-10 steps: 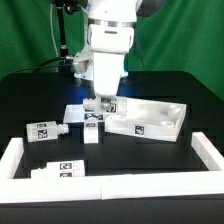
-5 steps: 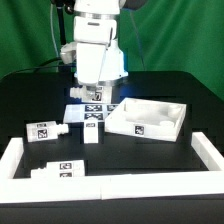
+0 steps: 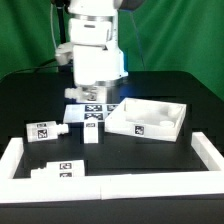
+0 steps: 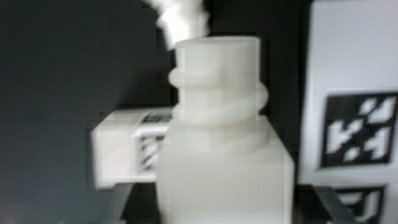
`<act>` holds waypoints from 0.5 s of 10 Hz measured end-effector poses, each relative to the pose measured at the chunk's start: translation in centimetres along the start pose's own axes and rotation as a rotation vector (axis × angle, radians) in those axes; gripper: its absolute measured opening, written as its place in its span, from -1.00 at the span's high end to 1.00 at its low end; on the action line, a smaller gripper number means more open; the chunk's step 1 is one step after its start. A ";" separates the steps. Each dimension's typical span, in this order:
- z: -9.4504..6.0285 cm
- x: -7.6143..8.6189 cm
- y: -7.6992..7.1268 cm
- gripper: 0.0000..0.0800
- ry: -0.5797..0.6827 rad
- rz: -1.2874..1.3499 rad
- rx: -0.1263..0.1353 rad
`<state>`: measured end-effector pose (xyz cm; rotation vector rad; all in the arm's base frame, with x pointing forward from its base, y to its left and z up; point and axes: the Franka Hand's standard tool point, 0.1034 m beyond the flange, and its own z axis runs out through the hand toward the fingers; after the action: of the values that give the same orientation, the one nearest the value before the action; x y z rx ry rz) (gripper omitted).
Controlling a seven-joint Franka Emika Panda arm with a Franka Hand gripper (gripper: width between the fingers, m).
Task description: Assemble one leg
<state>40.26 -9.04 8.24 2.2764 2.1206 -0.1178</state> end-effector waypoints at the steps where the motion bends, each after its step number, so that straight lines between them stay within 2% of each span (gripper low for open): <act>1: 1.3 -0.9 -1.9 0.28 0.010 -0.018 0.008; 3: 3.9 -2.3 -3.8 0.28 0.029 -0.029 0.017; 5: 6.3 -3.2 -5.0 0.28 0.044 -0.013 0.046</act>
Offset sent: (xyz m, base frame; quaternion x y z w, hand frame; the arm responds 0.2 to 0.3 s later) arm -0.0200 -0.0109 -0.0447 -0.0222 0.0527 -0.0095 0.9983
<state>34.82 -12.30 2.40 2.3120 2.1766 -0.1193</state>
